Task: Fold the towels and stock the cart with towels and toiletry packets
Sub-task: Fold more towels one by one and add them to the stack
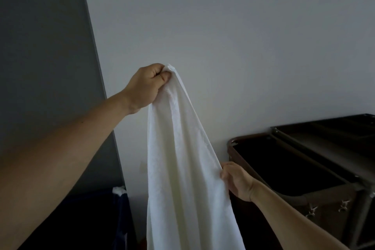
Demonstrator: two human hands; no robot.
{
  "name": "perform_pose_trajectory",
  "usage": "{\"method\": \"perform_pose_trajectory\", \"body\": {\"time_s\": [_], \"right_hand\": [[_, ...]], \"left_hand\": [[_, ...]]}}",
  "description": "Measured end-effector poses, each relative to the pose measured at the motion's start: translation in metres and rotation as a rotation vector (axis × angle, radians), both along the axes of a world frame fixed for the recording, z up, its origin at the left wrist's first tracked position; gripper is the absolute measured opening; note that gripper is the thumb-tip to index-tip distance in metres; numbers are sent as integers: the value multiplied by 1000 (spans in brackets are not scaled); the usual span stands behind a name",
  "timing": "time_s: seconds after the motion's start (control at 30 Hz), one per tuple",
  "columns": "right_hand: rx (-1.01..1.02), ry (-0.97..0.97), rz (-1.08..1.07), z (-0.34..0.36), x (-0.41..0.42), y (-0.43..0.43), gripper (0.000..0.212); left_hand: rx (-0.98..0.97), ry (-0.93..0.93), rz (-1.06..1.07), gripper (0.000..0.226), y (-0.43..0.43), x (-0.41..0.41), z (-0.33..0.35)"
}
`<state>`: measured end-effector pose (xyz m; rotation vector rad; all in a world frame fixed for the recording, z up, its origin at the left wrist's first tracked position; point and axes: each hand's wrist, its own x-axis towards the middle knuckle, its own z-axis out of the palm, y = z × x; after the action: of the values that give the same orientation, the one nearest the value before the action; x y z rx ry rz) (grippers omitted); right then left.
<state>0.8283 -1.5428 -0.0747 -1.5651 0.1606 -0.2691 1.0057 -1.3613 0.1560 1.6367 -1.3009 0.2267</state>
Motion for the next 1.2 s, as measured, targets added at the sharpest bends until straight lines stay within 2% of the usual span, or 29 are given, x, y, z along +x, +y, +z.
{"method": "perform_pose_trajectory", "body": {"time_s": [0.07,0.17,0.2,0.27,0.3,0.47,0.57,0.63,0.67,0.73,0.8,0.9,1.0,1.13,1.2], "right_hand": [[7,-24,-39,-2,2,-3,38],[7,-95,-152,-7,0,-9,57],[3,-109,-181,-6,-2,-9,49],[12,-134,-215,-1,-7,-6,16],[11,-154,-227,3,-10,-5,11],[-115,-158,-187,18,-24,-2,19],[-136,-150,-64,20,-29,0,6],[-182,-144,-11,23,-30,4,40],[-179,-143,-4,25,-30,8,46],[-178,-184,-67,29,-32,14,35],[-173,-204,-191,33,-33,16,6],[-277,-223,-346,31,-36,13,18],[-342,-214,-431,26,-39,16,21],[-412,-108,-542,18,-40,9,38],[-427,-25,-529,15,-41,7,38]], "left_hand": [[5,2,1,29,4,3,1],[18,13,29,27,10,11,-1],[24,16,43,26,11,14,-3],[30,27,74,24,13,19,-5],[28,33,89,25,13,21,-6],[44,30,134,26,13,24,-10],[45,29,131,27,11,21,-9],[39,28,130,28,10,20,-8],[33,29,129,28,9,19,-7],[27,26,128,28,10,18,-5],[21,14,141,28,12,19,-3],[13,-2,173,29,15,23,-3],[19,-26,207,30,15,25,-6],[44,-39,224,31,15,28,-6],[57,-40,227,31,13,30,-7]]}}
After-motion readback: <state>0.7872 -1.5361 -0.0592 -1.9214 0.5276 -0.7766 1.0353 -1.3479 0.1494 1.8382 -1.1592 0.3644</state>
